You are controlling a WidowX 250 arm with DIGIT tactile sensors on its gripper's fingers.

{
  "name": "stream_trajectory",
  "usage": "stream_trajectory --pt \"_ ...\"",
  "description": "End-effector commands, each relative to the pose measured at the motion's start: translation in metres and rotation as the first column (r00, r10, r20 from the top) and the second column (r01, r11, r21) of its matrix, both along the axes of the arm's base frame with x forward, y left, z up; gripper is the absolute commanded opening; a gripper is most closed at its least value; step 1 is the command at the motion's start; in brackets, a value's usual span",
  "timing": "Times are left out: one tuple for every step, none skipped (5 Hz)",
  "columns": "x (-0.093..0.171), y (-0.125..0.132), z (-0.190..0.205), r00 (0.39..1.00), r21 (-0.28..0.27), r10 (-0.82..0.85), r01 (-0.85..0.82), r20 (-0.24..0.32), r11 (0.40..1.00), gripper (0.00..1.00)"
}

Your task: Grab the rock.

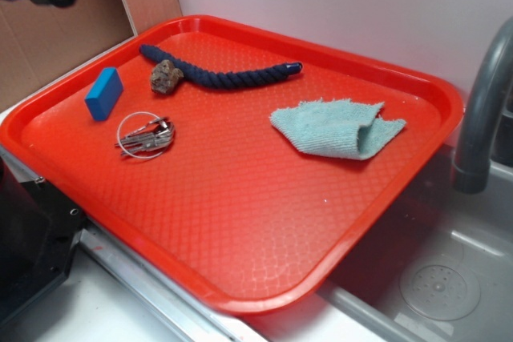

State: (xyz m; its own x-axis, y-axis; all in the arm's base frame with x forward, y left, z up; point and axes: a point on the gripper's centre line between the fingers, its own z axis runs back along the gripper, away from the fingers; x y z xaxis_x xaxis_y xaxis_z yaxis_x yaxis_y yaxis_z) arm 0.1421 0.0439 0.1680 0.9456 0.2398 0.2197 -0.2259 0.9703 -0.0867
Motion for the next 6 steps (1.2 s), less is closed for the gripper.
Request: stream_trajectory --pt "0.033 0.034 -0.031 0.996 0.038 0.074 -0.076 0.055 0.996 1.00" --pt "0.053 0.044 -0.051 0.996 0.076 0.064 -0.069 0.061 0.995 1.00" --pt "0.074 0.057 -0.071 0.998 0.094 0.050 -0.054 0.043 0.994 1.00" --pt "0.092 0.065 -0.090 0.999 0.122 0.024 -0.028 0.027 0.992 1.00" --pt "0.108 0.068 -0.110 0.993 0.012 -0.121 0.121 0.011 0.993 1.00" --pt "0.114 0.068 -0.121 0.989 0.034 -0.148 0.148 0.003 0.988 1.00"
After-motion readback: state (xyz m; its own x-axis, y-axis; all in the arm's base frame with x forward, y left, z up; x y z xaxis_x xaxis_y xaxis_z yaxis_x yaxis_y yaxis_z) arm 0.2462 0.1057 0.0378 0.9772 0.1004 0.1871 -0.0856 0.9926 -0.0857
